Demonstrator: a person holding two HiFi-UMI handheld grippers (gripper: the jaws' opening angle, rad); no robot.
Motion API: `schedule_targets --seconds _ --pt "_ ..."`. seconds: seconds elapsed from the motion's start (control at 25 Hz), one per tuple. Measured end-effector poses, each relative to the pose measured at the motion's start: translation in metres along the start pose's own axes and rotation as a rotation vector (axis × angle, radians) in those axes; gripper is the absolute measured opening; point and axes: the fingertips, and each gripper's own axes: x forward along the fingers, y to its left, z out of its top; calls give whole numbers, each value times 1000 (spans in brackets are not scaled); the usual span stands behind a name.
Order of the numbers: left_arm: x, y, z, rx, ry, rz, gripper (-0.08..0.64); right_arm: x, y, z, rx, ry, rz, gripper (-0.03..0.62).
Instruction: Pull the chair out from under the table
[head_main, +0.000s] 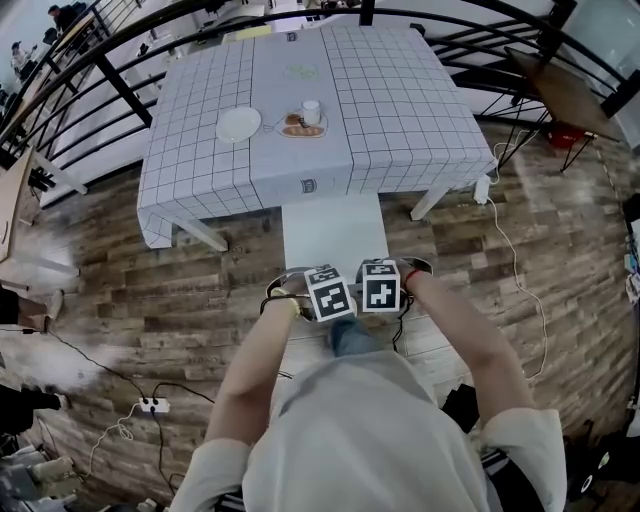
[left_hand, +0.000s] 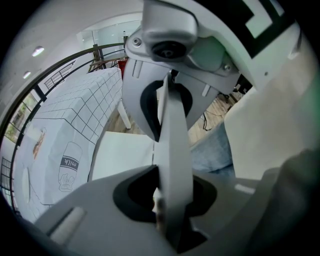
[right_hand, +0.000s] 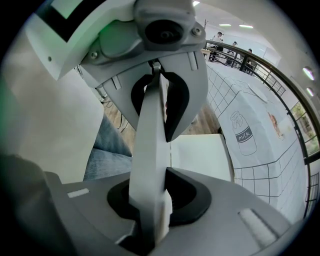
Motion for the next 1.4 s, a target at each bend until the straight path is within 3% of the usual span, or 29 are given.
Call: schedule_targets --seconds 1.4 --pt "-10 -84 -13 -14 4 2 86 -4 84 17 -13 3 15 77"
